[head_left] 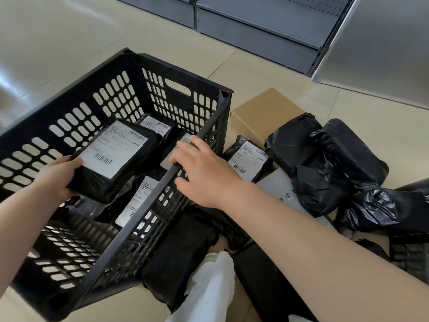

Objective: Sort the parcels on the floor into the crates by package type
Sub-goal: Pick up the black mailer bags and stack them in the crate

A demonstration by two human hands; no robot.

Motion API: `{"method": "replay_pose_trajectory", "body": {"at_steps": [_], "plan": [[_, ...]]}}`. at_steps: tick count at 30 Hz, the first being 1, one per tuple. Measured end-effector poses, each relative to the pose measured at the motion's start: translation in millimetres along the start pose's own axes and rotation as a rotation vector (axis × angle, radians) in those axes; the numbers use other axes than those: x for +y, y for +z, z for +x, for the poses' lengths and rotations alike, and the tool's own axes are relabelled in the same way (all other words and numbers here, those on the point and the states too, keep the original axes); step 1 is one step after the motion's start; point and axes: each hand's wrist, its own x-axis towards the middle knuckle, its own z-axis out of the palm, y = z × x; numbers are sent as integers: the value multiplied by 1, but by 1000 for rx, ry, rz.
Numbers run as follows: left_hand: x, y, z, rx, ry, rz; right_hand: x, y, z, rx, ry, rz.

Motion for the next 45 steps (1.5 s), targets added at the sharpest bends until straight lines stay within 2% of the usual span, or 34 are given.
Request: {"method": "replay_pose_trajectory", "body": {"at_steps": [5,8,13,16,21,24,30,39,45], "plan": [[-21,-11,19,89,-81,177,-4,13,4,-23,-7,-149],[-37,-8,34,156,-50,331,-4,25,6,-30,-10,-342],[-53,1,40,266,-60,567,-6,33,9,-25,9,-446],[-54,14,33,238,-8,724,-6,35,11,-27,10,-472],[-60,23,16,79,226,992,-5,38,12,-10,8,-474],[-65,24,17,23,249,1208,-4,39,12,1,5,-478],[-62,25,19,45,208,1253,-4,41,15,0,8,-493],[-62,-2,30,71,-34,1419,-5,40,16,3,9,-483],[-74,10,43,97,8,1366,-4,41,16,10,10,-477]]}}
